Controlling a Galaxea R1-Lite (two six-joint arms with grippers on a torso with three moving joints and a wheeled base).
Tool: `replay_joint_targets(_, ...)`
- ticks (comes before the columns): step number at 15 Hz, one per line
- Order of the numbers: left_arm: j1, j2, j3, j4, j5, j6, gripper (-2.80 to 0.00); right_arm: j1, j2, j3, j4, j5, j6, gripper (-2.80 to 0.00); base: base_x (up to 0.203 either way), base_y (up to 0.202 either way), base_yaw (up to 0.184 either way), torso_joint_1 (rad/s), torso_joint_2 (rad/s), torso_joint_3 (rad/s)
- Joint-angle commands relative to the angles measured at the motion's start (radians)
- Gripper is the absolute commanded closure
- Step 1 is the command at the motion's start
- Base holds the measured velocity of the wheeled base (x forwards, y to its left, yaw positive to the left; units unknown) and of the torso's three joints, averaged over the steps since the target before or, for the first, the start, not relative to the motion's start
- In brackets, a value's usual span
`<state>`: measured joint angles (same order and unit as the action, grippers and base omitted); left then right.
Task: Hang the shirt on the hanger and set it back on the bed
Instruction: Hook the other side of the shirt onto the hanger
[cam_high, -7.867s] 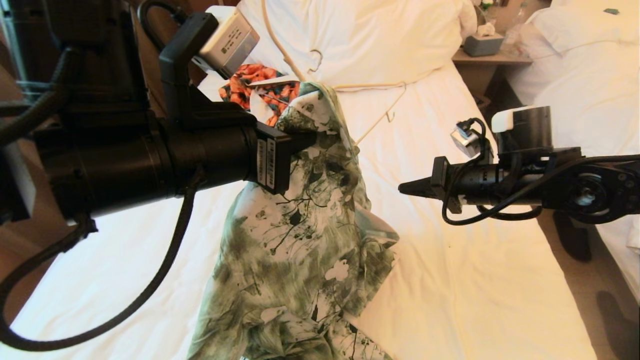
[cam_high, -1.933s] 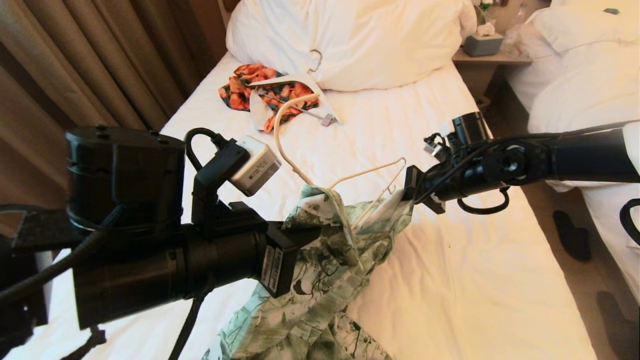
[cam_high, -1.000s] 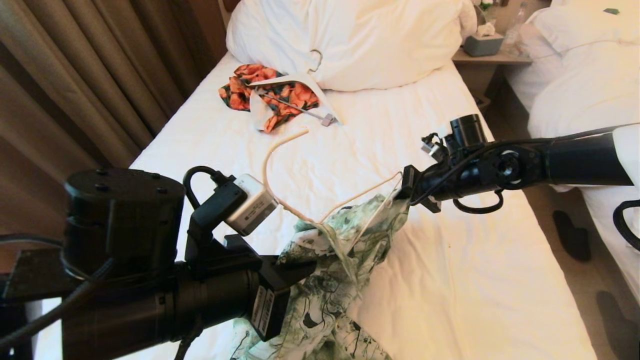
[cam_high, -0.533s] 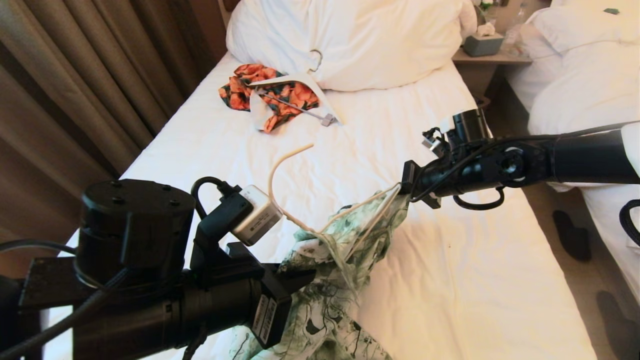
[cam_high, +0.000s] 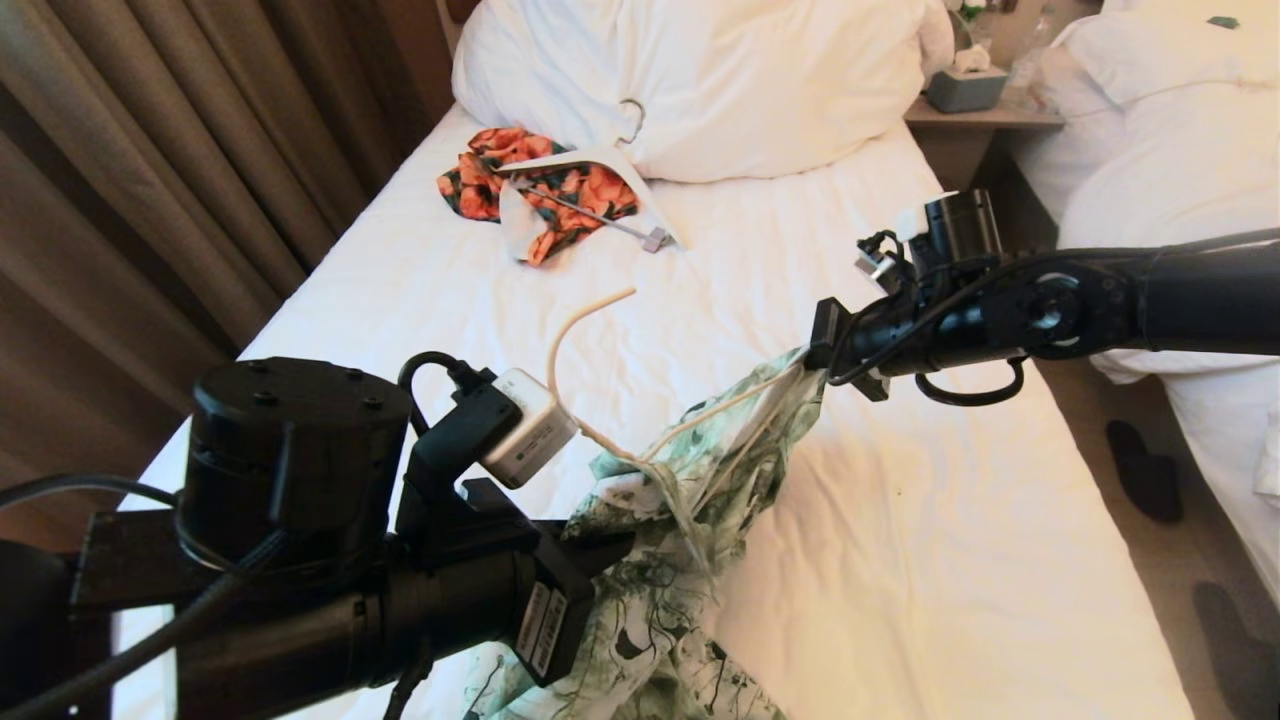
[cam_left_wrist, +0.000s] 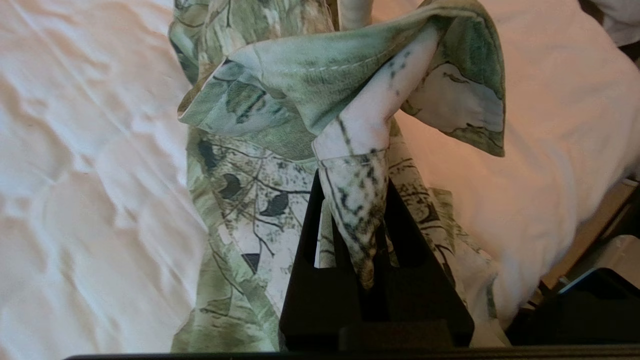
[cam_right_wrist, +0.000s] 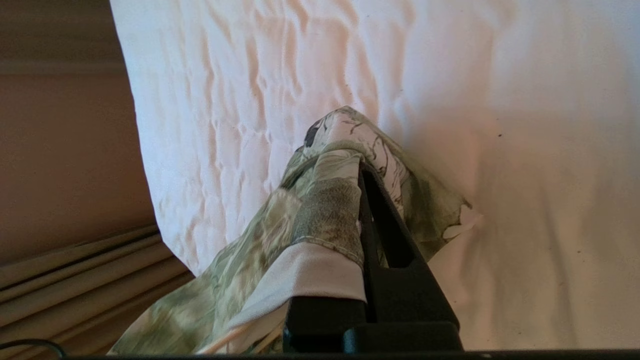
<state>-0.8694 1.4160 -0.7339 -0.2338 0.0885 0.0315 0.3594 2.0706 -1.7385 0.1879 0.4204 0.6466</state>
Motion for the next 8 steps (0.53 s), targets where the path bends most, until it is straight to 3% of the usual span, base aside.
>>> replay_joint_targets(1,0.005,0.011,-0.005,-0.005,0.011,0.006,0.00,0.005,-0.024,0.005,0.005,0.004,0.004,0.00,0.000,0.000,0.000,0.000,0.00,0.000)
replay_joint_targets(8,0.021,-0.002,-0.069,0.010,0.065,0.072,0.00,0.048,-0.123,0.030,0.010,0.002,0.004,0.00,0.000,0.000,0.000,0.000,0.00,0.000)
